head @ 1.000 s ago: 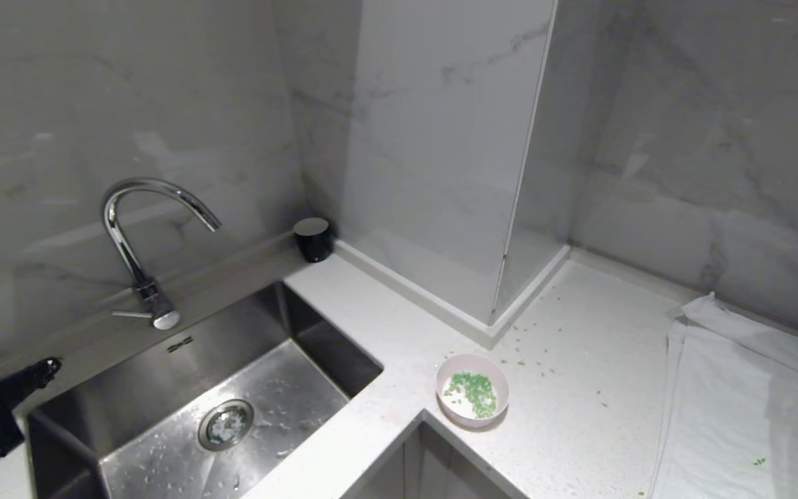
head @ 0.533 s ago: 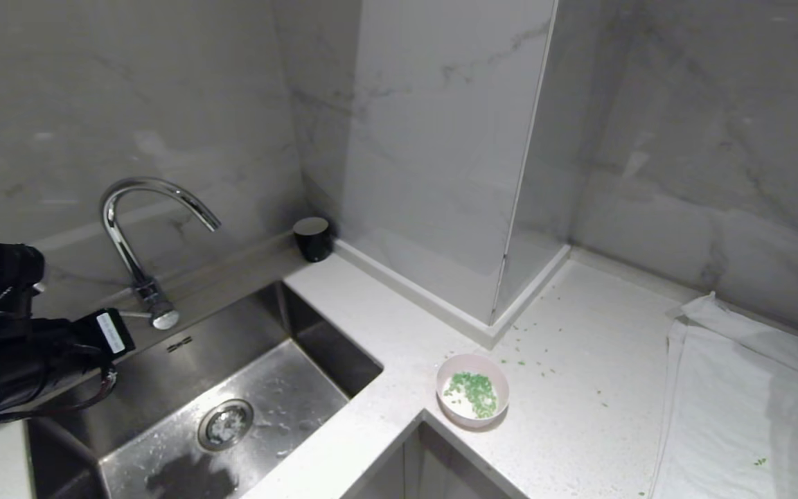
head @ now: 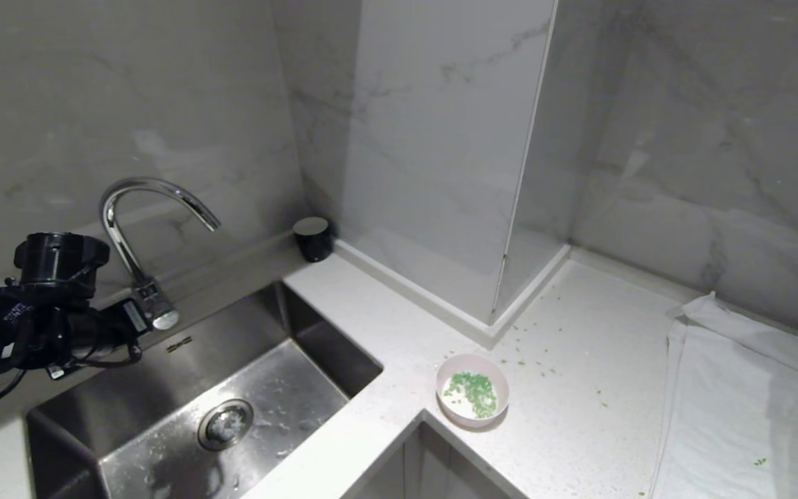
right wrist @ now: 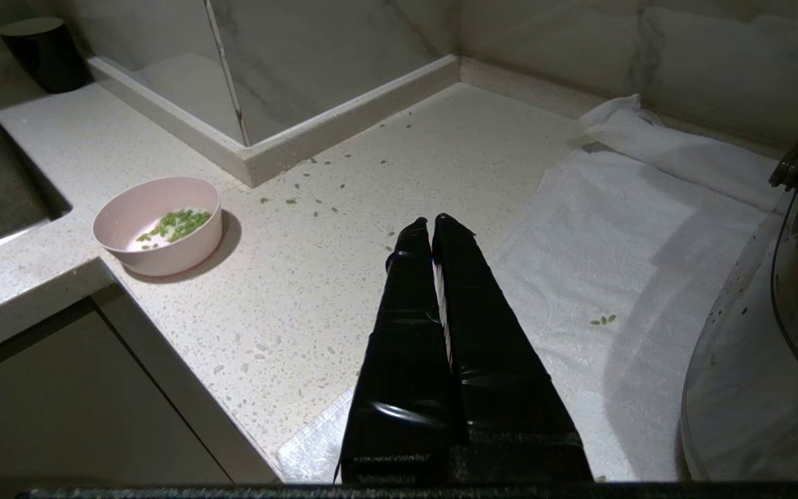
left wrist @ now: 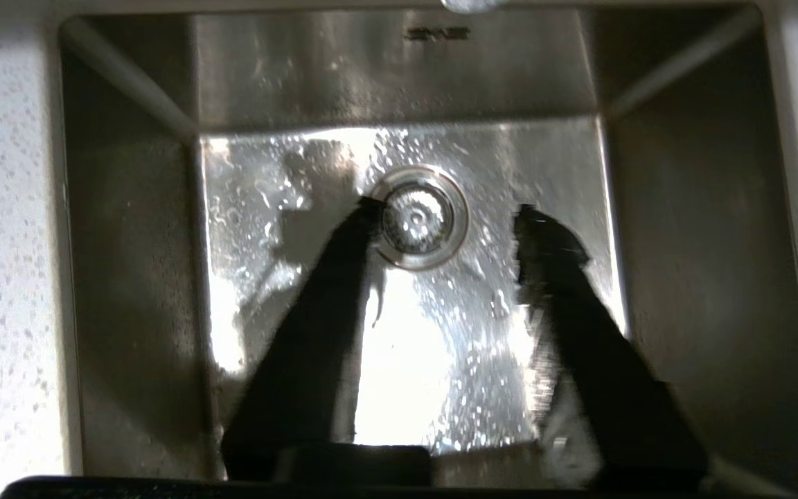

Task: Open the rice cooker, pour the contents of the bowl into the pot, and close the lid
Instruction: Turn on the tap

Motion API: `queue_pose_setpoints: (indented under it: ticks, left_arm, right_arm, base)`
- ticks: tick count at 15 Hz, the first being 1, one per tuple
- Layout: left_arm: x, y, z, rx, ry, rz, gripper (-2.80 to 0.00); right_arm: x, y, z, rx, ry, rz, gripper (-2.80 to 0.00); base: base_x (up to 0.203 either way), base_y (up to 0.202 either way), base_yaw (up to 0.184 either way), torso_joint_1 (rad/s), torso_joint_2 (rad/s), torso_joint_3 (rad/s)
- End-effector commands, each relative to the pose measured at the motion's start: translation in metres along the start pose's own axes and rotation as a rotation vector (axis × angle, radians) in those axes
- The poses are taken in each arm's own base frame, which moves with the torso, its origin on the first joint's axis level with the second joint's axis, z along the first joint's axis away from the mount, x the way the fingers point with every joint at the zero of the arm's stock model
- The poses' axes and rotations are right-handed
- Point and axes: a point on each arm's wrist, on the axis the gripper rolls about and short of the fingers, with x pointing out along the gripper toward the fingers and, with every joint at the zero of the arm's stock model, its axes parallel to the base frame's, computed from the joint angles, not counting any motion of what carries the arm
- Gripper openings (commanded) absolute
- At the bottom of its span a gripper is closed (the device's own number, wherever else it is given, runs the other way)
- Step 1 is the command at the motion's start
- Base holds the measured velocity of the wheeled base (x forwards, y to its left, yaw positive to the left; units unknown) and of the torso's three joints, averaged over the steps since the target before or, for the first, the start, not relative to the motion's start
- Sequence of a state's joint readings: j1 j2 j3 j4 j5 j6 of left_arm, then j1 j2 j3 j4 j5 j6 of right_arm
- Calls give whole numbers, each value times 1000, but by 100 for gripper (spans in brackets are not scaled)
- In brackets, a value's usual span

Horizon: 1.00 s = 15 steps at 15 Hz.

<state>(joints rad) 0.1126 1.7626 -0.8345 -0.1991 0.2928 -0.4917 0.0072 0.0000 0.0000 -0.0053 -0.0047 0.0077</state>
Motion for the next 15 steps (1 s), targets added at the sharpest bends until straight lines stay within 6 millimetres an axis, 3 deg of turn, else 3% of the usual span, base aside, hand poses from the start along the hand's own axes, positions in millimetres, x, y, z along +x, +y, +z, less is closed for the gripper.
queue_pose_setpoints:
  ticks: [1, 7, 12, 15]
  left_arm:
    - [21, 2, 6, -17, 8, 35, 0]
    - [71, -3, 14, -60, -57, 30, 0]
    - [124, 12, 16, -111, -106, 64, 0]
    - [128, 19, 22, -135, -126, 76, 0]
  right_arm:
    - [0, 0, 0, 0, 1, 1, -280]
    - [0, 0, 0, 0, 1, 1, -280]
    - [0, 0, 0, 0, -1, 1, -280]
    - [0, 0, 0, 0, 1, 1, -280]
  base:
    - [0, 0, 0, 0, 0, 0]
    - [0, 0, 0, 0, 0, 0]
    - [0, 0, 0, 0, 0, 0]
    - [0, 0, 0, 0, 0, 0]
